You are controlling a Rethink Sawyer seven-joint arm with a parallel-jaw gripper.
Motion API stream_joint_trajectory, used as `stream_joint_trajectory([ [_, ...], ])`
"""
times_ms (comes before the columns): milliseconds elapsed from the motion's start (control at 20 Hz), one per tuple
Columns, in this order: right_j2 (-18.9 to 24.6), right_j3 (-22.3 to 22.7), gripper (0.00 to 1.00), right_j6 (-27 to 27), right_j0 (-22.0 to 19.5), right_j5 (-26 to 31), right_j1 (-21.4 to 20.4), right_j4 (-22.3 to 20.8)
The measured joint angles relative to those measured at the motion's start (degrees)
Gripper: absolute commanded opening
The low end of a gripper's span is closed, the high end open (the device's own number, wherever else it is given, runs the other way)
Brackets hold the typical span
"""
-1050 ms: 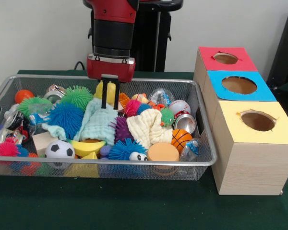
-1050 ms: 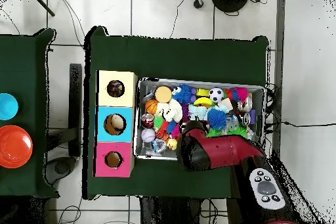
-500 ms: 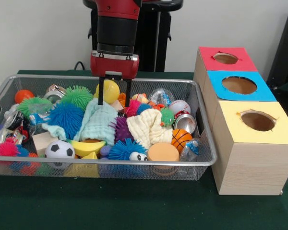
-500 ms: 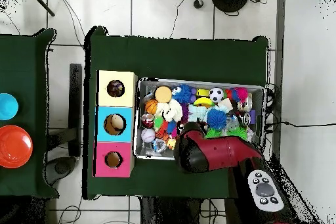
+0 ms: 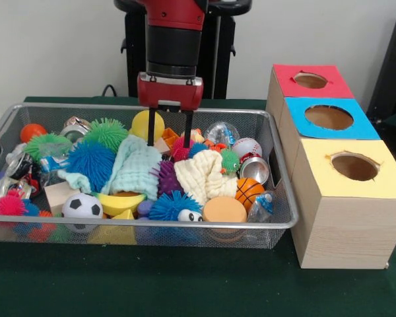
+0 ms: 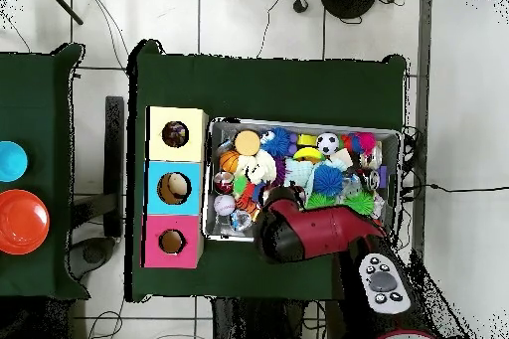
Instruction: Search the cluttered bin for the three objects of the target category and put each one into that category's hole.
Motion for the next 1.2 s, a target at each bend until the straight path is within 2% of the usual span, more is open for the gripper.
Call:
stream_joint_trajectory([
  [500,-7.77,-0.01,1.0,0.0,6.69,-5.75,3.2,0.01],
  [1200,-12.78,-0.05,1.0,0.0,6.67,-7.89,7.26,0.05],
])
